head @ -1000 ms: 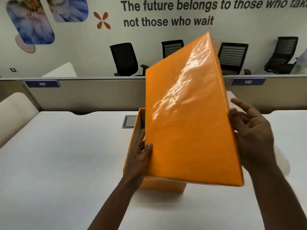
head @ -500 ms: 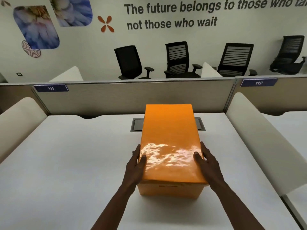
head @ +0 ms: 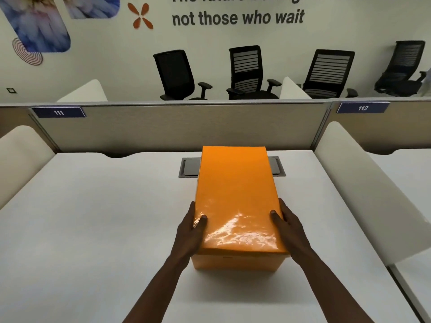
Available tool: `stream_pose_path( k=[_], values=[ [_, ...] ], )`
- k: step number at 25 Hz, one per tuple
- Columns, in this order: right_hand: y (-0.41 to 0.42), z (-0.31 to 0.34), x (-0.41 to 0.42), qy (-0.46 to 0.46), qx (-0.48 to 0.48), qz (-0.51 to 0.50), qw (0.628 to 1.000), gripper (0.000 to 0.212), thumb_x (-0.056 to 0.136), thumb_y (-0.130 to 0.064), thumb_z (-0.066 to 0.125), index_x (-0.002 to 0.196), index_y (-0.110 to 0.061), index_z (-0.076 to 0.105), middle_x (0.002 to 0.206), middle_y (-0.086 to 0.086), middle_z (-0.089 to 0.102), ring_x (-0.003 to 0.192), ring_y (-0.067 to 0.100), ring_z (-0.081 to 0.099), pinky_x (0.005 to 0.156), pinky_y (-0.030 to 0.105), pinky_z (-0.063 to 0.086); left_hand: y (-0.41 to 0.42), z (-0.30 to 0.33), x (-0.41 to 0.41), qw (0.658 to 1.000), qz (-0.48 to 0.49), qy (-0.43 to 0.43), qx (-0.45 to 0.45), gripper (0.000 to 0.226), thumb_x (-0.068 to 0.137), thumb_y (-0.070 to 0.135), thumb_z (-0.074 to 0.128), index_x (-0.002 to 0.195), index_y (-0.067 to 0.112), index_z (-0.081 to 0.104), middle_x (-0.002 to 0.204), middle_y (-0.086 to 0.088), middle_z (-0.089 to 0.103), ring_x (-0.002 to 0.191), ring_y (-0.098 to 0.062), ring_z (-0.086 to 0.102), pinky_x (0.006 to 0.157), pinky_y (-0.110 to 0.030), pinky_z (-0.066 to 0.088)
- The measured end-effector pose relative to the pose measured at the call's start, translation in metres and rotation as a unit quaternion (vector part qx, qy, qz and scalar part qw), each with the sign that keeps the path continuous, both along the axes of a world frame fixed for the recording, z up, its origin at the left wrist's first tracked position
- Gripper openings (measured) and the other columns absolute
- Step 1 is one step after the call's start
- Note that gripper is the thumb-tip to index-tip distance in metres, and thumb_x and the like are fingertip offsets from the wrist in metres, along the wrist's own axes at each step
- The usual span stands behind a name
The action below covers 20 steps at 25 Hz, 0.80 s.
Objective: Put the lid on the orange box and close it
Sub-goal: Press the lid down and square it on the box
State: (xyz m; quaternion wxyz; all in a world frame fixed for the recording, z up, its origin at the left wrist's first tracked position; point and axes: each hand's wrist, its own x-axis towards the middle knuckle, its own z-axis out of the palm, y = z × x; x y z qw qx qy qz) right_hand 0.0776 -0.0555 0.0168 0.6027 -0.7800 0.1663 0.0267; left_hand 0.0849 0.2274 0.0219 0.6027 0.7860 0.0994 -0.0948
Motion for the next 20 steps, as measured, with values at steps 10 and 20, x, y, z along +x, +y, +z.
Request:
stream_pose_path(
  k=[10, 20],
  values=[
    [0.003, 0.035, 0.118, -0.082, -0.296, 0.103, 0.946, 0.084, 0.098, -0.055, 0.047, 0.160, -0.016, 0.006, 0.169, 0.011, 0.010, 0.153, 0.032, 0.016, 0.118, 0.052, 0.023, -0.018, 0.037, 0.119, 0.967, -0.090, -0.146, 0.191, 0.074, 0.104, 0.041, 0.054, 0.163, 0.011, 0.021, 0.171, -0.013, 0.027, 0.156, -0.033, 0.029, 0.127, -0.053, 0.028],
    [0.013, 0.004, 0.168, -0.035, -0.421, 0.123, 0.898, 0.073, 0.103, -0.054, 0.035, 0.159, -0.011, 0.016, 0.169, 0.011, 0.007, 0.155, 0.032, 0.001, 0.119, 0.053, 0.020, -0.029, 0.005, 0.173, 0.942, -0.141, -0.123, 0.277, 0.079, 0.106, 0.045, 0.048, 0.164, 0.009, 0.009, 0.175, -0.008, 0.001, 0.162, -0.029, 0.009, 0.127, -0.047, 0.020]
  ],
)
